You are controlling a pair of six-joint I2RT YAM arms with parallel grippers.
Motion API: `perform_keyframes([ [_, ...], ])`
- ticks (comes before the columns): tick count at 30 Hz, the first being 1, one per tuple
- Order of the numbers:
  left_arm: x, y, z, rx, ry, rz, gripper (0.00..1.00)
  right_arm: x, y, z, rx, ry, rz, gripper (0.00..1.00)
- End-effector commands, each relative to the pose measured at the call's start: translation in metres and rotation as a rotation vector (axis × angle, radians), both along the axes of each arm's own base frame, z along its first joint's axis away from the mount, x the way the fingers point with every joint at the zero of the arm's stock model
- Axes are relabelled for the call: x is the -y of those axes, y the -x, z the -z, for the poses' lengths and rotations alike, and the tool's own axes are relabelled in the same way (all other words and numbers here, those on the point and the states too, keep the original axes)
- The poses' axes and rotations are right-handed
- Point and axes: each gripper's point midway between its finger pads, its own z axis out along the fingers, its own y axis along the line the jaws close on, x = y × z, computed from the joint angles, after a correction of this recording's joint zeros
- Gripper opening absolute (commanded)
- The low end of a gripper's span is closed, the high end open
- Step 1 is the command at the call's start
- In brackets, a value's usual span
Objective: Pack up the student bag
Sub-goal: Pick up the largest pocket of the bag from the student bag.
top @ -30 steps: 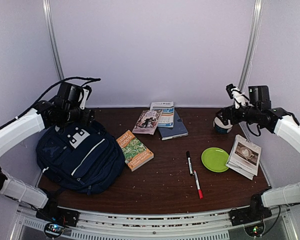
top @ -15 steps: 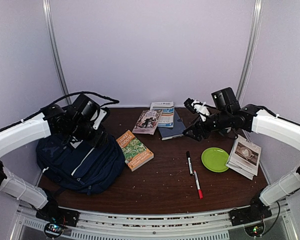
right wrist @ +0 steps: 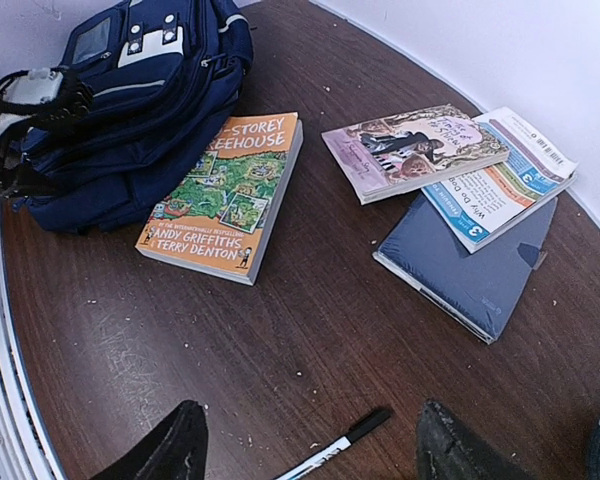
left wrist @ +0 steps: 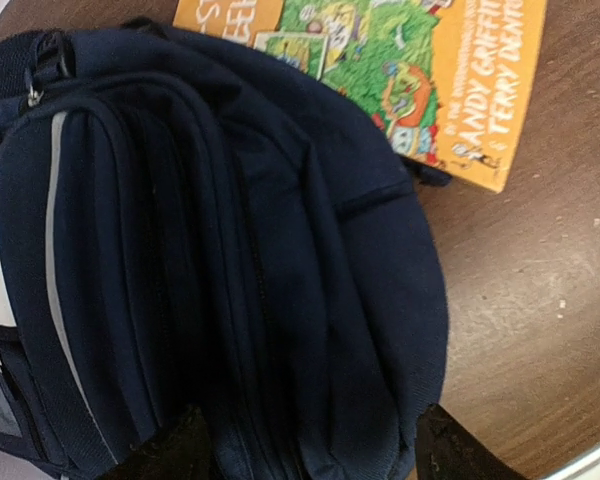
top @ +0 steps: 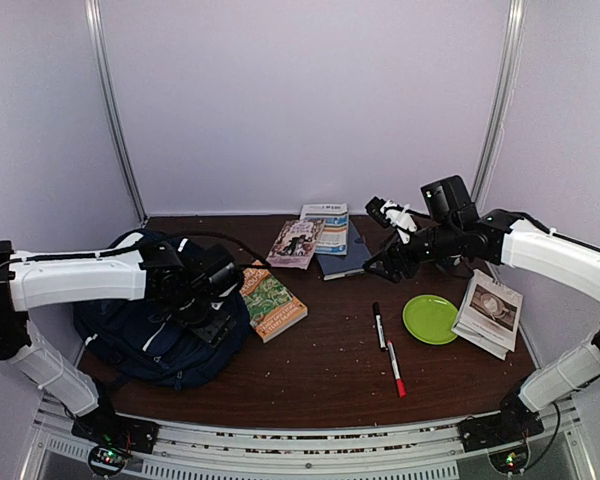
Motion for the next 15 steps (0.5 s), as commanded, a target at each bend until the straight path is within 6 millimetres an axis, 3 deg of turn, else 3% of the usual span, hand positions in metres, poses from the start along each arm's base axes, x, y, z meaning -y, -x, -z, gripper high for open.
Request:
perform_keyframes([
  [1, -0.021, -0.005, 0.017, 0.023, -0.105, -0.128, 0.76, -0.007, 0.0, 0.001, 0.011, -0.013, -0.027, 0.71],
  [5, -0.016, -0.009, 0.037, -0.001, -0.145, -0.143, 0.7, -0.014, 0.0, 0.002, -0.016, -0.057, -0.034, 0.71],
  [8, -0.014, -0.015, 0.042, 0.005, -0.167, -0.158, 0.53, -0.017, 0.003, 0.003, -0.028, -0.07, -0.045, 0.7],
  [11, -0.008, -0.023, 0.021, 0.057, -0.122, -0.172, 0.28, -0.016, 0.002, 0.005, -0.023, -0.059, -0.05, 0.7],
  [15, -0.008, -0.031, -0.034, 0.163, -0.023, -0.194, 0.01, -0.02, -0.003, 0.006, -0.027, -0.049, -0.062, 0.7],
])
